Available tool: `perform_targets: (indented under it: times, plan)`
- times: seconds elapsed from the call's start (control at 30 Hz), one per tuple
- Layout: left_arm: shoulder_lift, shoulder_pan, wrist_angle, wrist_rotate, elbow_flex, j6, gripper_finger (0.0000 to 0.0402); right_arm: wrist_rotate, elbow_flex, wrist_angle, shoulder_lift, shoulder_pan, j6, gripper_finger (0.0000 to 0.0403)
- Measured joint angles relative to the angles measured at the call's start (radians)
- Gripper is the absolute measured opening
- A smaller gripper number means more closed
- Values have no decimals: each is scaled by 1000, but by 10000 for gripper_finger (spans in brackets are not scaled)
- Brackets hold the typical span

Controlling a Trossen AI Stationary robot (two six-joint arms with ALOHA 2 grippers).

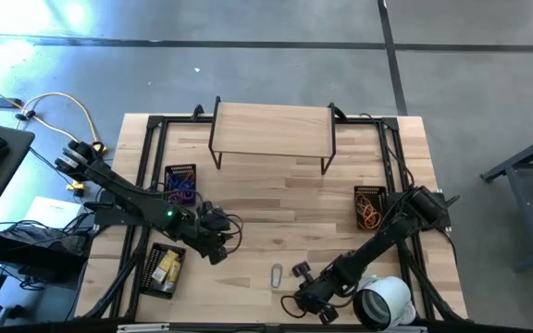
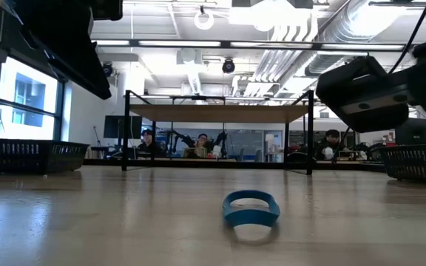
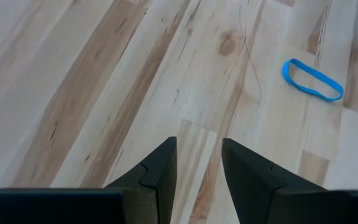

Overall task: Pick & Place Office Desk Supplies
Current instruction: Put the orange rubber band into the top right black bin

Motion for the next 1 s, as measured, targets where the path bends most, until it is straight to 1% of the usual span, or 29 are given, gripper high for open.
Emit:
perform_targets:
  times: [0.07, 0.17, 0.23, 0.3, 0.4, 0.5, 0.6, 0.63, 0.7, 0.83, 0.9, 0.93, 0.97, 1.0]
  plan:
    - [0, 0, 0, 0, 0, 0, 122, 11, 0, -3, -9, 1, -22, 7]
    - [0, 0, 1, 0, 0, 0, 122, 46, -4, -18, -28, 5, -46, 3]
    - [0, 0, 5, 0, 0, 1, 122, 83, -6, -57, -55, 13, -46, 2]
    - [0, 0, 19, 0, 0, 9, 122, 146, -9, -119, -90, 22, -34, 2]
    - [0, 0, 63, -1, 0, 61, 122, 264, 15, -237, -158, 41, 45, 2]
    - [0, 0, 113, -1, 0, 123, 122, 353, 36, -375, -224, 42, 133, 2]
    - [0, 0, 162, -1, 0, 170, 122, 444, 41, -506, -309, 41, 254, 2]
    - [0, 0, 174, -1, 0, 181, 122, 479, 44, -554, -339, 41, 310, 2]
    - [0, 0, 198, -1, 0, 200, 122, 533, 45, -679, -396, 33, 472, 2]
    - [0, 0, 221, -4, 0, 203, 122, 619, 45, -989, -486, 18, 885, 2]
    - [0, 0, 227, -9, 0, 203, 122, 603, 45, -1182, -514, 10, 1093, 2]
    - [0, 0, 225, -10, 0, 203, 122, 576, 45, -1279, -522, 6, 1202, 2]
    - [0, 0, 225, -10, 0, 203, 122, 535, 44, -1335, -529, 0, 1303, 2]
    - [0, 0, 225, -10, 0, 203, 122, 494, 36, -1338, -536, -8, 1355, 2]
